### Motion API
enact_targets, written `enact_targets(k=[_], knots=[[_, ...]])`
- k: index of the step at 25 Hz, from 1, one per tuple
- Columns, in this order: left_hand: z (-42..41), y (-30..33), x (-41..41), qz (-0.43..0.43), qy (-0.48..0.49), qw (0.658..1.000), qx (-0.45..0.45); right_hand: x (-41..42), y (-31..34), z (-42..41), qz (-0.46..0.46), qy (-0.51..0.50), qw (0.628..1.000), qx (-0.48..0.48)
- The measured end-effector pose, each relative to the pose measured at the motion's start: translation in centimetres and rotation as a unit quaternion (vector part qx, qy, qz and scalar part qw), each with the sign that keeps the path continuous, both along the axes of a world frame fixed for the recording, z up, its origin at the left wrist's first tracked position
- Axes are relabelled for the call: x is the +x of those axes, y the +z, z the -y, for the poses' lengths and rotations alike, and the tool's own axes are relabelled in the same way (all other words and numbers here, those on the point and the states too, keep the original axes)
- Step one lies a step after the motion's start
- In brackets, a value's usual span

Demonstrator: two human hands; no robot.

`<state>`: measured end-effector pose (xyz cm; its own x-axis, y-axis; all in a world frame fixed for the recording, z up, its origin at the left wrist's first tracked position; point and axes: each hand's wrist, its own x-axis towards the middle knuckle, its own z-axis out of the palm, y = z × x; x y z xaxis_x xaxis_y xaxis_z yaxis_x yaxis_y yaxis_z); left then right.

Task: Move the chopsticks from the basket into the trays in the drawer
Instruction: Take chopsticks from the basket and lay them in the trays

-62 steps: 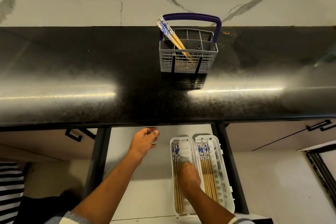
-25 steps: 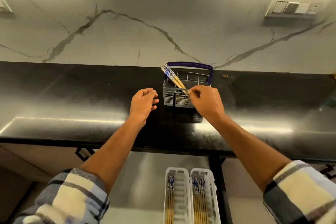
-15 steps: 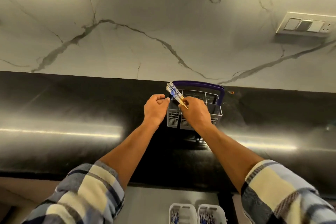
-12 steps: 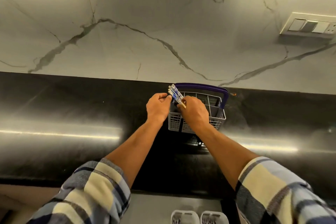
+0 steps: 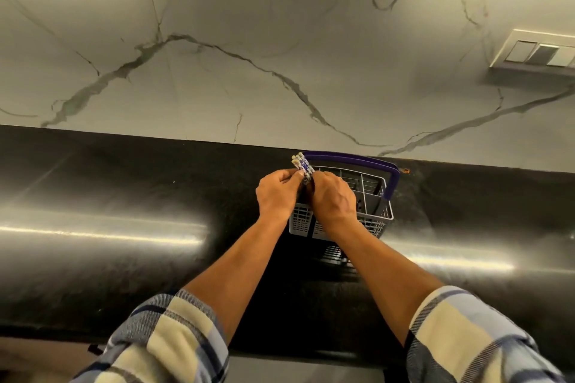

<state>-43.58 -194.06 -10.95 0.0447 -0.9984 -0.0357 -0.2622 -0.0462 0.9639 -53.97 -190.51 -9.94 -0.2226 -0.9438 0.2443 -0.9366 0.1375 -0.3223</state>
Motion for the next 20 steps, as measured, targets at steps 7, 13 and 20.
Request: enact_targets(k=[7, 13, 20], knots=[[-3.1, 6.0, 1.8, -0.123, -0.093, 0.985, -0.073, -1.4, 7.0, -3.0, 0.089, 0.057, 0.988, -0.111], [-6.4, 15.6, 2.5, -0.081, -0.217, 0.953, -0.194, -3.0, 16.1, -7.9, 0.172, 0.143, 0.967, -0.127], [-13.7, 17.1, 1.8, -0.107, -0.225, 0.950, -0.188, -3.8, 15.9, -15.2, 0.252, 0.202, 0.942, -0.087]])
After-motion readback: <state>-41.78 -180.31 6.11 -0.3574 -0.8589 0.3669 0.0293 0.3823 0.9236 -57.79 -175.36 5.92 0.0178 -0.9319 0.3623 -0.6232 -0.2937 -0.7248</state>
